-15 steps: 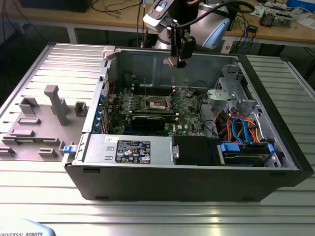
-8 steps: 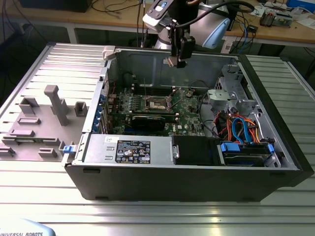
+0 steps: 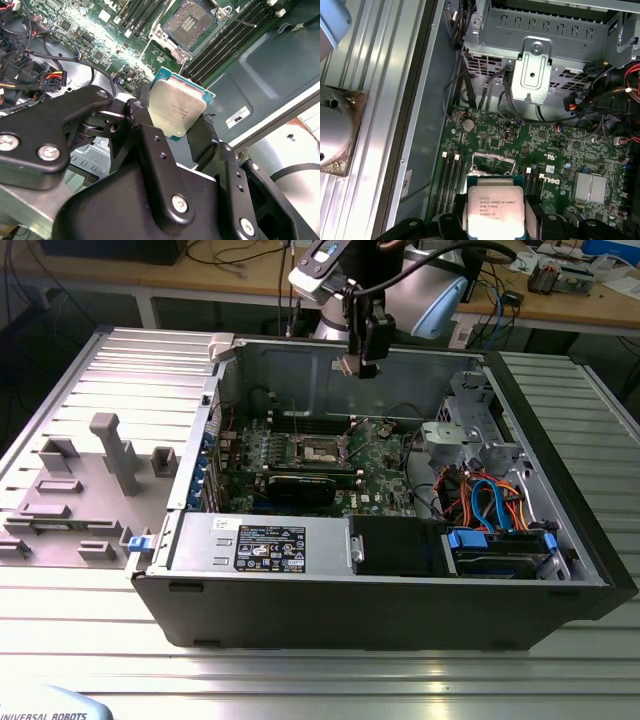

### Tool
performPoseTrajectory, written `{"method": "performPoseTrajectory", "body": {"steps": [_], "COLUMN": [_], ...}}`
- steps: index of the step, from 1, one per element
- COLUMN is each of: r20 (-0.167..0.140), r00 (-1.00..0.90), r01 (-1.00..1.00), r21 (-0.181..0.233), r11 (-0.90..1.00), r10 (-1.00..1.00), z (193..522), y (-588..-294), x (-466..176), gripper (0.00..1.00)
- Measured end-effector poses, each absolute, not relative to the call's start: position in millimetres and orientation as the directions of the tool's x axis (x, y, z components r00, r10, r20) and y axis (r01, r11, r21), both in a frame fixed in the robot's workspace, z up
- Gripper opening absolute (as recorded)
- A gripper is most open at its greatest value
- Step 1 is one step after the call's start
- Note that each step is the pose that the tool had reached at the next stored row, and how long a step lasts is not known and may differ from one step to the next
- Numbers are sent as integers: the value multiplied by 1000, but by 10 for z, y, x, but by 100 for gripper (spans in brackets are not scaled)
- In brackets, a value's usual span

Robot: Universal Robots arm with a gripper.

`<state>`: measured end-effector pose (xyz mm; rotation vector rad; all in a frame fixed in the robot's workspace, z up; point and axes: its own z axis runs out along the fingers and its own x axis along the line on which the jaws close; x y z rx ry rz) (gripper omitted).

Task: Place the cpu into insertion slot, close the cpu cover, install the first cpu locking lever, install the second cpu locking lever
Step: 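Place the cpu into insertion slot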

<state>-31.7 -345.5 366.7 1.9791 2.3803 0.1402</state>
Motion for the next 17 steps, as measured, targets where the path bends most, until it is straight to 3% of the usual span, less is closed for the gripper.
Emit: {"method": "performPoseTrajectory", "body": {"steps": [17], "r20": [25], "r00": [-29], "r01": [995], "r21": [97], "r11": [27], "r10": [999], "z": [3650], "y": [-3446], "x": [-332], "gripper": [54]}}
